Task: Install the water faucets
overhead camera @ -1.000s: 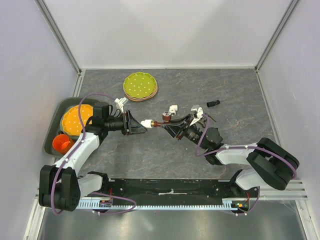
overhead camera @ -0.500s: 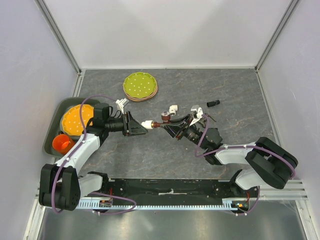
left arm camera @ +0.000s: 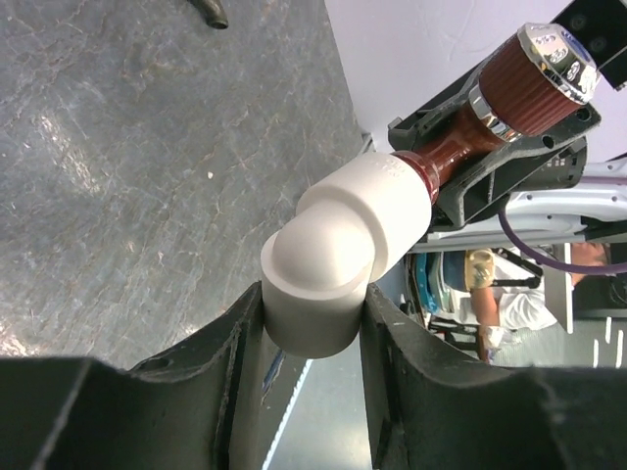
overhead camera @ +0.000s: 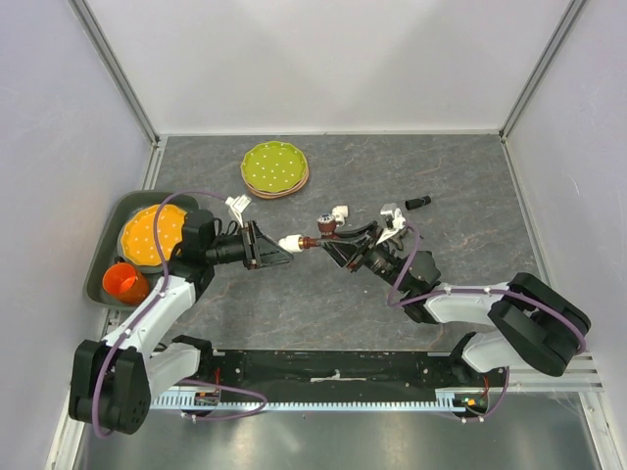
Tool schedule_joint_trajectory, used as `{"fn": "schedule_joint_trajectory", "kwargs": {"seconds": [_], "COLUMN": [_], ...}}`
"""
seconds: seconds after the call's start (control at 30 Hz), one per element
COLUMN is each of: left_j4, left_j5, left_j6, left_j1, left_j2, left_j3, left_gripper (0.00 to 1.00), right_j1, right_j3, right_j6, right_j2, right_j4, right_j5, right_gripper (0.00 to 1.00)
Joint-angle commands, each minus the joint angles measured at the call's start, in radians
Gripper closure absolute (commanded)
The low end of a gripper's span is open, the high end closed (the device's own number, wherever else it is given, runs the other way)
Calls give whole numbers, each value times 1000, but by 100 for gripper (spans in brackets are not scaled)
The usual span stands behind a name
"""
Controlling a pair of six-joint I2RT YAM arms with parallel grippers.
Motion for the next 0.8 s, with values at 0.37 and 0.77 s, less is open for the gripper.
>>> {"fn": "schedule_joint_trajectory", "kwargs": {"seconds": [0.37,0.77], "left_j4": [216,236], "left_j5": [-316,-534], "left_j6": [5,255], "left_j1": [-236,-286], "left_j2": [-101,-113], "left_j3": [3,19], "left_gripper": [98,98], "right_j1": [34,36], "right_j3": [2,25], "right_j6": [113,127], "right_j2": [-56,-147], "right_j4": [343,-39], "right_j5": [-21,64], "right_gripper": [100,100]}}
